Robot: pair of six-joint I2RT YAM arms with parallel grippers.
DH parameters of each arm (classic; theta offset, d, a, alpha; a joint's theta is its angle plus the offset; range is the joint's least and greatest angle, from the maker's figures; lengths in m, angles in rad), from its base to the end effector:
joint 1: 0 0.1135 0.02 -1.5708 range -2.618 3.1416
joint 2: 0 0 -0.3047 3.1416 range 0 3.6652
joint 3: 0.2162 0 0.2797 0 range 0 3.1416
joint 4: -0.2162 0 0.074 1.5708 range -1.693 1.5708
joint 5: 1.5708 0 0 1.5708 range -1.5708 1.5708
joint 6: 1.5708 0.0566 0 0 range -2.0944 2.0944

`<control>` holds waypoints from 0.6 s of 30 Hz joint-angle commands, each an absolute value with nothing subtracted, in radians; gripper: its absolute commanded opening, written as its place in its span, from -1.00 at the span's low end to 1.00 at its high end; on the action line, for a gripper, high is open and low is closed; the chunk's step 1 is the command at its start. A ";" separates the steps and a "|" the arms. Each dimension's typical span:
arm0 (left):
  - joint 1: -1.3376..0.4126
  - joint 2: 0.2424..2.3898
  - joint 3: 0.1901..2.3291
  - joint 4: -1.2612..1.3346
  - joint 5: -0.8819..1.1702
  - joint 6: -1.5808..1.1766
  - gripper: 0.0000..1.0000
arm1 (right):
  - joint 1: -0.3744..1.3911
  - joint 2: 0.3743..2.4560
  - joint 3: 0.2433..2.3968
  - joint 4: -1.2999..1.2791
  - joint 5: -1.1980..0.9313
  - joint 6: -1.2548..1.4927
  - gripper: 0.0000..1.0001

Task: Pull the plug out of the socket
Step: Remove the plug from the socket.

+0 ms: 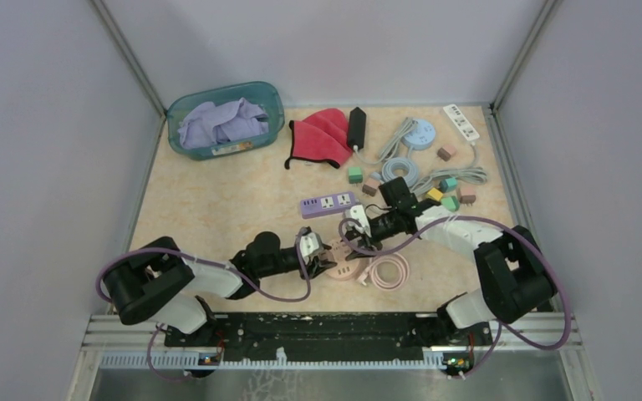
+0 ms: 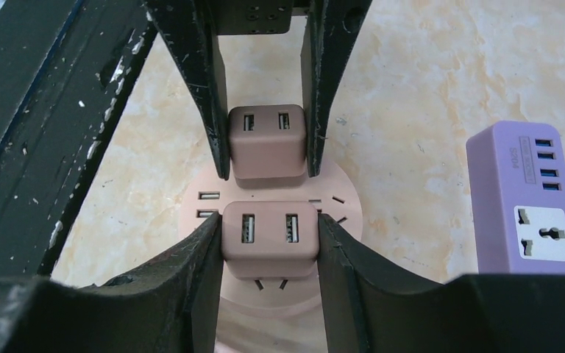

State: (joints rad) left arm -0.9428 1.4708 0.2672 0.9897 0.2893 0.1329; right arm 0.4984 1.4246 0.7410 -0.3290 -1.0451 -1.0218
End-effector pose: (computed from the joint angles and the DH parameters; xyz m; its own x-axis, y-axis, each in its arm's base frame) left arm 0.1450 -0.2272 0.1560 0.0009 0.2150 -0.9766 0.9476 0.3118 0.0695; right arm 0.2221 0.1766 0.2021 0.1591 -0.4008 -0.9023 -0.9707 -0.2301 -0.0690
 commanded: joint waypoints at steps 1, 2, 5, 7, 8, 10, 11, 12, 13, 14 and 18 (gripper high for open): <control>-0.947 1.495 0.252 0.884 0.295 0.140 -0.99 | 0.465 1.378 0.810 -0.468 -1.202 -1.281 -1.00; -0.947 1.497 0.253 0.884 0.296 0.137 -0.99 | 0.467 1.384 0.807 -0.484 -1.231 -1.307 -1.00; -0.947 1.505 0.259 0.886 0.304 0.129 -0.99 | 0.495 1.386 0.789 -0.440 -1.255 -1.273 -1.00; -0.947 1.514 0.264 0.886 0.309 0.125 -0.99 | 0.533 1.376 0.771 -0.336 -1.210 -1.161 -1.00; -0.947 1.517 0.267 0.885 0.312 0.124 -0.99 | 0.553 1.369 0.758 -0.274 -1.180 -1.097 -1.00; -0.948 1.525 0.273 0.886 0.317 0.122 -0.99 | 0.580 1.362 0.733 -0.163 -1.138 -0.993 -1.00; -0.947 1.528 0.277 0.883 0.319 0.122 -0.99 | 0.584 1.362 0.726 -0.120 -1.130 -0.948 -1.00; -0.948 1.530 0.279 0.882 0.319 0.122 -0.99 | 0.586 1.364 0.724 -0.086 -1.125 -0.915 -1.00; -0.947 1.530 0.280 0.879 0.319 0.123 -0.99 | 0.586 1.366 0.726 -0.078 -1.116 -0.889 -1.00; -0.948 1.529 0.281 0.877 0.318 0.124 -0.99 | 0.586 1.367 0.731 -0.081 -1.099 -0.886 -1.00; -0.947 1.518 0.273 0.871 0.308 0.127 -0.99 | 0.559 1.358 0.805 -0.216 -1.039 -0.950 -1.00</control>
State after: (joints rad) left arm -0.9474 1.4986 0.2893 0.9829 0.3080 0.1226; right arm 0.5823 1.3960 0.7330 -0.1970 -1.0760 -0.9279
